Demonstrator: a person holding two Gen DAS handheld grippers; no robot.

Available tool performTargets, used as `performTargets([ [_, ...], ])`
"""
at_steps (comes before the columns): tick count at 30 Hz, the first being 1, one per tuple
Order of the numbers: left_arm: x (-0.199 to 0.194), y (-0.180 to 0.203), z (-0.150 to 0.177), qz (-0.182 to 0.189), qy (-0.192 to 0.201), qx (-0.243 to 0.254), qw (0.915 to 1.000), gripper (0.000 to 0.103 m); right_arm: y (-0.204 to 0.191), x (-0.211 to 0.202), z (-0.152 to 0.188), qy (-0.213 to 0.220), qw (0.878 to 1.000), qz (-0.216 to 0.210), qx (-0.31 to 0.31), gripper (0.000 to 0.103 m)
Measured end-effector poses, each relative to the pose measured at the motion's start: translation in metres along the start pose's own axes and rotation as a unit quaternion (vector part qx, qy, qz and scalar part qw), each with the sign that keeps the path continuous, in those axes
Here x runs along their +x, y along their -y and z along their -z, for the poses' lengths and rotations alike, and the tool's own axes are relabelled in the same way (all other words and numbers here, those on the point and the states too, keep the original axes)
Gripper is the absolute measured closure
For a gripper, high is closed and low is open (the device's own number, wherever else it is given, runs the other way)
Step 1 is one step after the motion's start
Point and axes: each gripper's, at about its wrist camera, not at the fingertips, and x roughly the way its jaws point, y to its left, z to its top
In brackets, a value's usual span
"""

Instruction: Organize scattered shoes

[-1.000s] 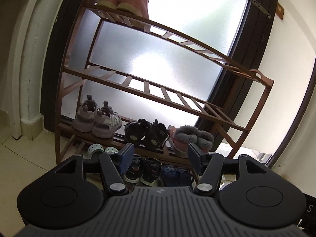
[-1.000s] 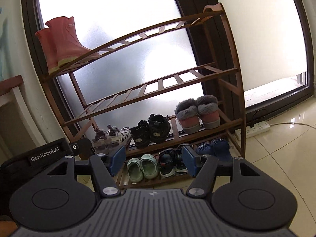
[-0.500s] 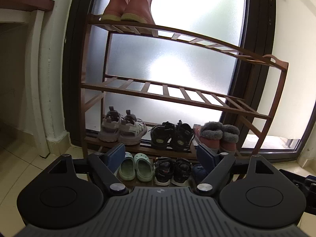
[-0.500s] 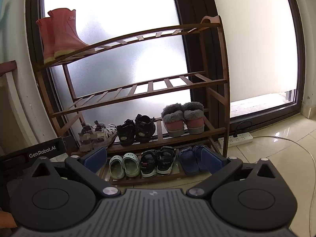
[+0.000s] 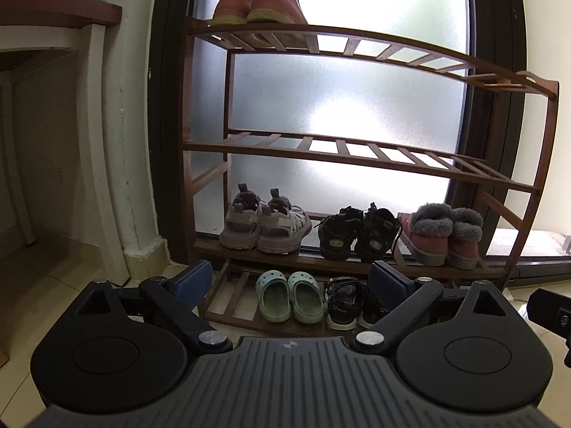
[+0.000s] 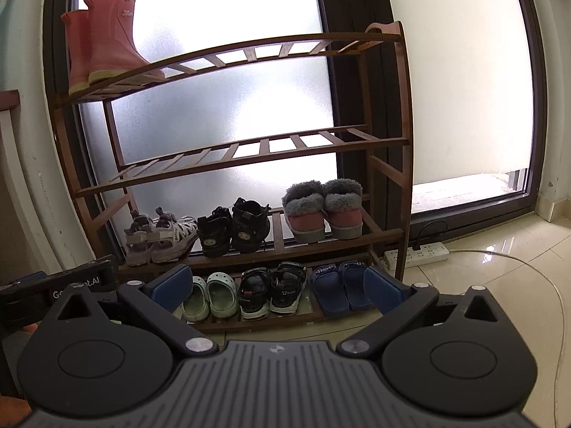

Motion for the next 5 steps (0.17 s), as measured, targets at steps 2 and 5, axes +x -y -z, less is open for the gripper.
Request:
performTargets([
  [2,0.004,0.000,0.003,-0.003,-0.007,0.002,1.0000,0.007,-0.001,0.007,0.004,-0.008,1.000,0.005,-0.003,0.000],
  [5,0.014,0.002,0.006,-0.002,-0.015,0.003,0.9999,0.007,-0.001,0.016,0.009,-0.016,1.000,0.006,-0.001,0.000],
])
